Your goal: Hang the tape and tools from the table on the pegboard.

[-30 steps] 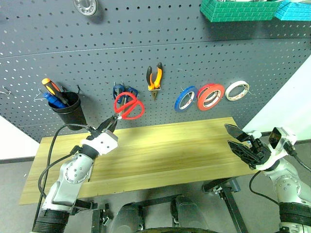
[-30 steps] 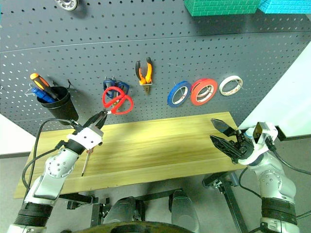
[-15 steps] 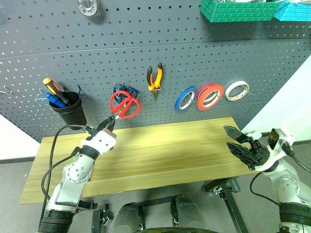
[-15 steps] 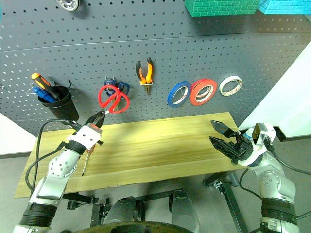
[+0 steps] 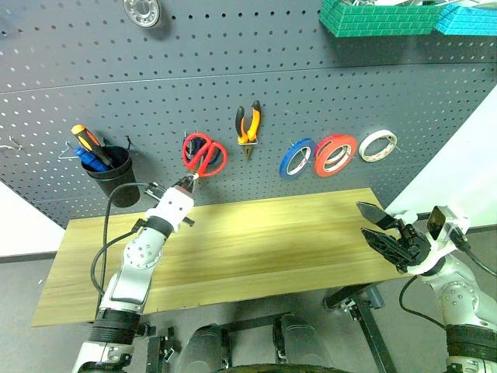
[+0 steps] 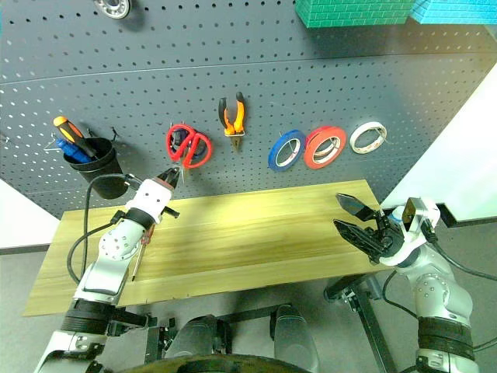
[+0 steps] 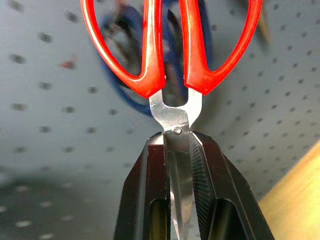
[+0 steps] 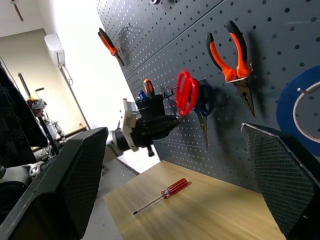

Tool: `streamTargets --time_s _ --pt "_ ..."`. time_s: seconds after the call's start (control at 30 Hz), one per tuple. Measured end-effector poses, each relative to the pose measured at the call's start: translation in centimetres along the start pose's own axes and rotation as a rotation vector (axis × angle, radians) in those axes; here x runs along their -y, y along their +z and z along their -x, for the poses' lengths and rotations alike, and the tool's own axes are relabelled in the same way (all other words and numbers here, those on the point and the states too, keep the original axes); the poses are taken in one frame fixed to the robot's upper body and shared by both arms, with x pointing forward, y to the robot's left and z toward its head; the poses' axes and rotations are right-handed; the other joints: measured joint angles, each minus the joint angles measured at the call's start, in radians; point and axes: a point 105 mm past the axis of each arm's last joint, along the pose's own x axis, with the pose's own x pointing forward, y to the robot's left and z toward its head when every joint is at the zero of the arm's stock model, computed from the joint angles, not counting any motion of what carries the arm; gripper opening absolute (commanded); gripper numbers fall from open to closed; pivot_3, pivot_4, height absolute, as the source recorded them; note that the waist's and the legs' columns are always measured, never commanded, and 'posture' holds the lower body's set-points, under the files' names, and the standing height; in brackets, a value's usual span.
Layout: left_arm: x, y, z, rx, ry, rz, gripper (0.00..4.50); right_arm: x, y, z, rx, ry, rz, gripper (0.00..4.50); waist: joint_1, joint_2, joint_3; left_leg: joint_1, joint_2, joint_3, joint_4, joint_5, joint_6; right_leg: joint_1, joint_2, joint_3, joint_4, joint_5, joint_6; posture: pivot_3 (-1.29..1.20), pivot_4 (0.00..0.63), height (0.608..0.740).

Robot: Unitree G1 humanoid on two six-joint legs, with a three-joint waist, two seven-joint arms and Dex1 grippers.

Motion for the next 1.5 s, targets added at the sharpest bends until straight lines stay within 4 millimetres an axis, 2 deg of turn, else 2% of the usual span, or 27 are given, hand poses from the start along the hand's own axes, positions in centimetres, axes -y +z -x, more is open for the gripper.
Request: streamTargets --time_s 0.03,0.33,0.4,0.57,0.7,0.8,1.07,1.23,1.5 --pt "0.0 -0.2 0.0 -0.008 0.001 0.025 0.99 -0.1 -0.1 0.1 -0.002 -0.003 -0.003 4.5 0.0 0.0 0.0 0.0 0.0 0.0 0.0 0.0 0.0 0.0 0.0 0.0 0.0 0.0 0.0 -0.15 0.057 0.74" --pt "0.3 -1.3 0.2 -0.051 -0.018 0.057 3.97 -0.1 -0.2 0.1 -0.005 -0.006 -0.003 4.5 0.0 0.0 0.0 0.0 0.0 0.0 0.0 0.0 0.0 0.0 0.0 0.0 0.0 -0.001 -0.001 -0.15 0.062 0.74" --pt "0.7 -1.8 0.8 -0.067 -0.034 0.055 4.39 -0.1 -0.2 0.1 -0.005 -0.005 -0.003 4.5 -0.002 0.0 0.0 0.0 0.0 0.0 0.0 0.0 0.0 0.0 0.0 0.0 0.0 -0.001 -0.001 -0.15 0.064 0.74" --pt "2.0 -3.4 3.2 -0.12 -0.082 0.062 4.39 -0.1 -0.1 0.0 -0.005 -0.002 -0.002 4.5 -0.005 0.0 0.0 0.0 0.0 0.0 0.0 0.0 0.0 0.0 -0.003 0.0 -0.001 -0.001 -0.001 -0.14 0.073 0.74" --pt "2.2 -4.7 5.4 -0.182 -0.083 0.079 4.39 -0.2 -0.2 -0.2 -0.011 0.01 -0.004 4.5 -0.007 0.0 0.0 0.0 0.0 0.0 0.0 -0.001 0.0 -0.001 -0.004 0.0 -0.001 -0.001 -0.002 -0.12 0.083 0.74" --pt "1.3 -6.7 7.0 -0.279 -0.034 0.114 4.39 -0.4 -0.4 -0.4 -0.042 0.027 -0.003 4.5 -0.006 0.0 0.0 0.0 0.001 -0.001 0.0 -0.001 0.0 -0.001 -0.004 0.0 -0.001 -0.002 -0.001 -0.11 0.093 0.74" --pt "-1.8 -10.4 8.9 -0.457 0.117 0.296 4.39 -0.5 -2.4 -0.8 -0.22 0.059 0.031 4.5 0.006 -0.001 0.006 -0.001 0.001 -0.001 -0.001 -0.001 0.0 -0.001 -0.004 0.0 -0.002 -0.002 0.0 -0.09 0.127 0.74" --pt "-2.8 -11.2 8.8 -0.491 0.161 0.36 4.39 -0.6 -2.8 -1.1 -0.298 0.084 0.066 4.5 0.007 -0.003 0.018 -0.001 0.001 -0.001 -0.001 -0.001 0.0 -0.002 -0.005 0.0 -0.002 -0.001 -0.002 -0.09 0.139 0.74" --pt "-3.5 -12.1 7.8 -0.552 0.197 0.444 4.39 -0.7 -2.5 -1.5 -0.328 0.108 0.096 4.5 0.008 -0.006 0.034 -0.003 0.001 -0.001 -0.003 -0.001 0.0 -0.003 -0.006 0.0 -0.003 -0.001 -0.002 -0.1 0.165 0.74"
